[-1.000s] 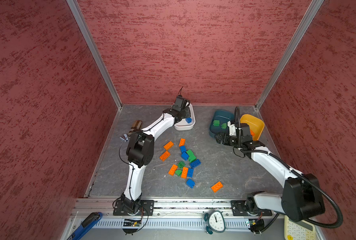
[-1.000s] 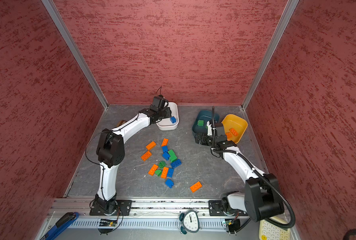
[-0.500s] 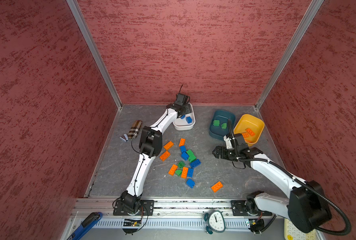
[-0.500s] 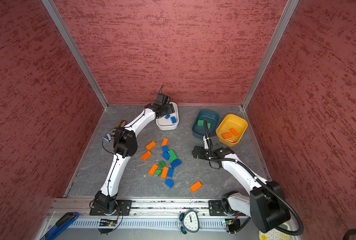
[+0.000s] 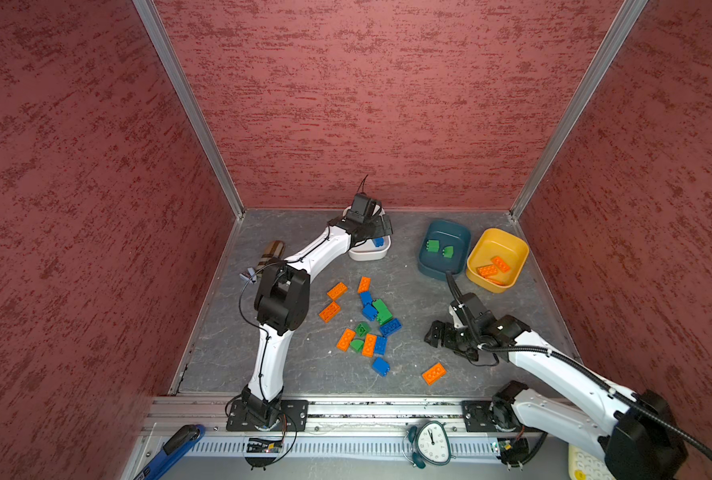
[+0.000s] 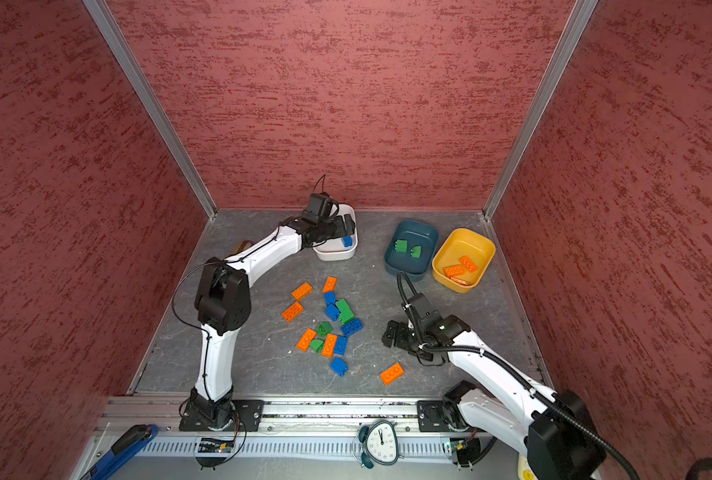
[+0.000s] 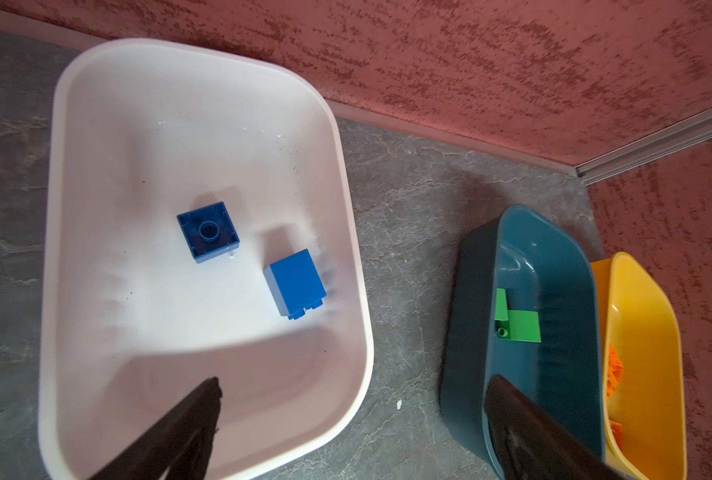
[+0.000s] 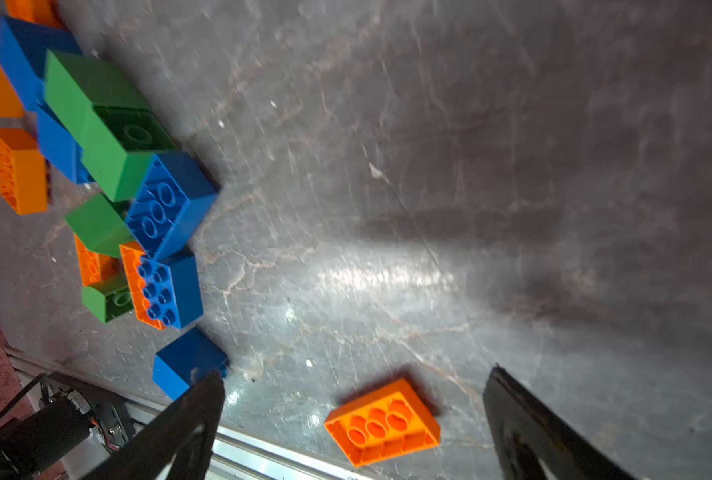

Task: Sort the legos into containers by color
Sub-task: 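Carry the blue brick over the white tub with the left gripper while the right withdraws, then open the left gripper over the white tub while the right gripper grasps an orange brick, then carry the orange brick to the yellow tub with right gripper while left moves to pile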

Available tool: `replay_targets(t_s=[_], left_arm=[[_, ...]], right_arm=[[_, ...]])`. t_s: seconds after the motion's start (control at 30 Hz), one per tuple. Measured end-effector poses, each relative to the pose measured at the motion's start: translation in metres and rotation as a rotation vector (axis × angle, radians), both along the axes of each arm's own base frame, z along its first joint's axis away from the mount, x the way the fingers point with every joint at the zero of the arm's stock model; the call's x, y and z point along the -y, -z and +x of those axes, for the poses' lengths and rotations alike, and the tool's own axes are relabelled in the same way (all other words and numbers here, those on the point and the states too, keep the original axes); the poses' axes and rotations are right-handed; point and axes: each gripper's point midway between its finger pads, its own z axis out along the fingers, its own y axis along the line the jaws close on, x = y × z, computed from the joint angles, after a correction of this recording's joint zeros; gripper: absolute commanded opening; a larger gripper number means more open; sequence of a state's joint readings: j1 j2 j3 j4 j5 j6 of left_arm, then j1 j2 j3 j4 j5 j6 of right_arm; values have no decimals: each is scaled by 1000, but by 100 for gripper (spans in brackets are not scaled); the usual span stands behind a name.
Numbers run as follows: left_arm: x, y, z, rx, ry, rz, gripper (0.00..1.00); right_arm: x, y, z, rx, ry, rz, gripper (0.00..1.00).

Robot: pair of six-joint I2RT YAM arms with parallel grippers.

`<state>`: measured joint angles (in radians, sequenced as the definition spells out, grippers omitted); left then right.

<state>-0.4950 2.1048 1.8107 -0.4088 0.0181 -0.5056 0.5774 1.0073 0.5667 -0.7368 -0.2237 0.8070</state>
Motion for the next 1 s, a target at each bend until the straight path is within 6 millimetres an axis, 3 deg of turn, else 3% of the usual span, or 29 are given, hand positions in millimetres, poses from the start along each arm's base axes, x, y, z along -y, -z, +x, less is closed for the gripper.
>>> replay_targets(t_s=[0.17, 0.47, 0.73, 0.87, 1.0], left_arm=[[-12, 2, -22, -1, -1, -9, 99], [-26, 19, -37, -25, -12, 5, 99], [-47, 37, -44, -61, -54, 7, 99], [-58, 44, -45, -81, -80, 7, 99], [-66, 50, -46, -96, -97, 10, 100]], right_arm=[[-12, 14, -32, -108, -33, -13, 98], [-29, 36, -54, -239, -70, -69, 83], [-43, 36, -33, -229, -99, -144, 66], [-60, 33, -13, -192, -155, -166, 61], [-67, 32, -10, -178, -216, -199, 60]])
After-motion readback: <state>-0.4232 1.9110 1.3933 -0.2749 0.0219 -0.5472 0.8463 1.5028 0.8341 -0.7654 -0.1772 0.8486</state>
